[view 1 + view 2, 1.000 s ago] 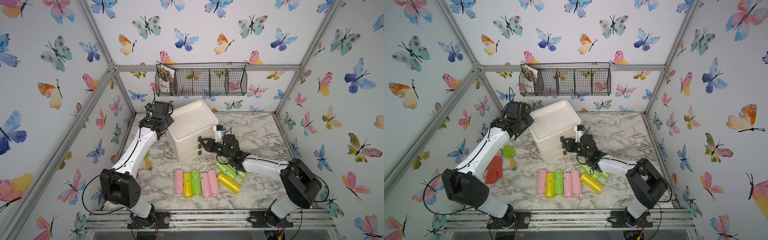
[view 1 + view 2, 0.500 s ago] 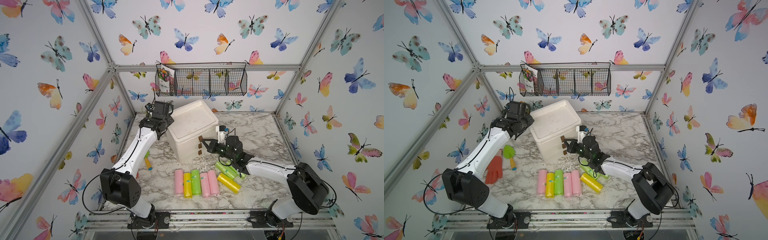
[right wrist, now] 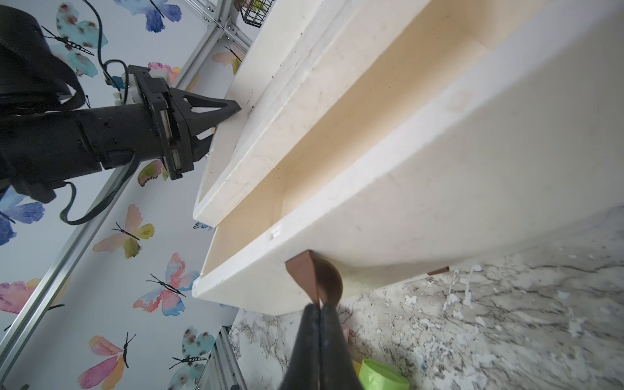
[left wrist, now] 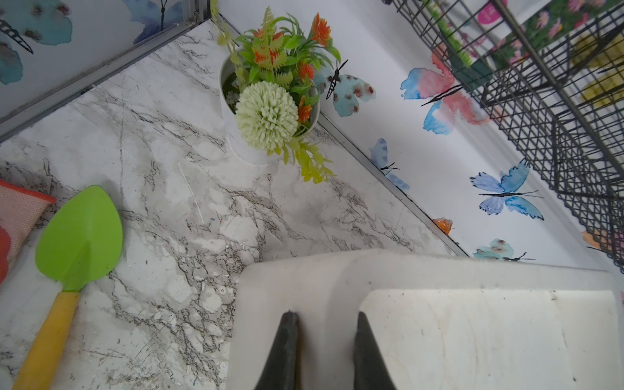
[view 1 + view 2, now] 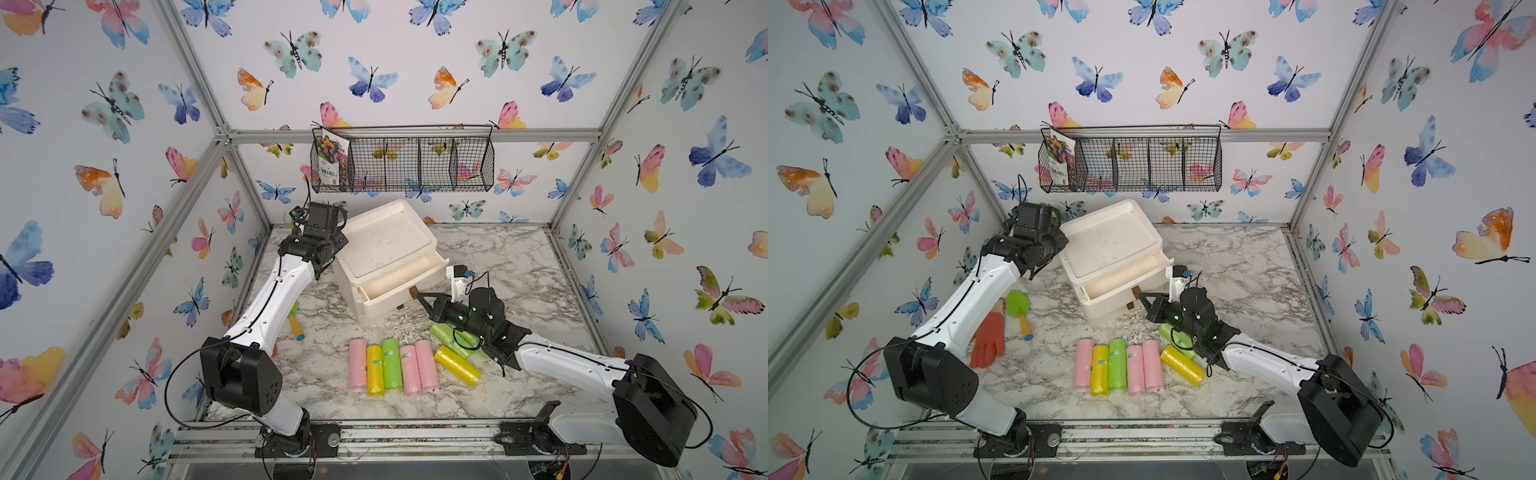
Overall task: Sort the rolls of trash bags by color and place them into the drawer
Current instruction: Open the drawer in the storage box.
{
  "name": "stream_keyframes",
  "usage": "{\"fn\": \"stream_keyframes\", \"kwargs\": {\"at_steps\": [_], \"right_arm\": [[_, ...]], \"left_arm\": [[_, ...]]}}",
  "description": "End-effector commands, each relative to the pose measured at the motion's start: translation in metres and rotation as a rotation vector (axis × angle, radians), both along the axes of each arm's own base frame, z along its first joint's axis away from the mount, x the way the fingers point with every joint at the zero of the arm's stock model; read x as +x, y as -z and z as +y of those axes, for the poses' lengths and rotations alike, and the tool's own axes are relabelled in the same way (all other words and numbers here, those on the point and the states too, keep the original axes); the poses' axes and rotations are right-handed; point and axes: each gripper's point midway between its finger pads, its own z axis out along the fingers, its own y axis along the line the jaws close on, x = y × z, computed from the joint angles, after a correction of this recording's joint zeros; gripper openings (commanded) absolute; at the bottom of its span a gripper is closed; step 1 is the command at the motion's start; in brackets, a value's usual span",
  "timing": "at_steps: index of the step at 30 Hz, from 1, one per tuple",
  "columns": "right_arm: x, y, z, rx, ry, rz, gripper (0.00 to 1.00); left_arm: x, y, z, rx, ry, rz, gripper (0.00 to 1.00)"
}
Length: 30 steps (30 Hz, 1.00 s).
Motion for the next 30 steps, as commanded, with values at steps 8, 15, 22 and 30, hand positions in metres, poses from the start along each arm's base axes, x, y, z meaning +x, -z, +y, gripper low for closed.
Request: {"fn": "stream_keyframes", "kwargs": {"at_steps": [8,15,22,30], "right_arm": [[-0.026,0.030,-0.029,-0.065,0.031,0.088,0.02],[-0.038,0.044,-0.036,-0.084,0.032,0.118,0.02],[-0.046,0.054,-0.044,-0.129,0.037,0.135,0.02],[-0.048,0.056,-0.059,-0.237,0.064,0.139,0.46]], "left_arm": [[0.021,0.011,-0.038,-0.282,-0.001,-0.016,0.00],[0.021,0.009,-0.038,-0.288,-0.006,-0.019,0.00],[0.023,0.011,-0.044,-0.313,0.013,-0.009,0.03],[0.024,-0.001,-0.048,-0.327,0.040,-0.035,0.51]]}}
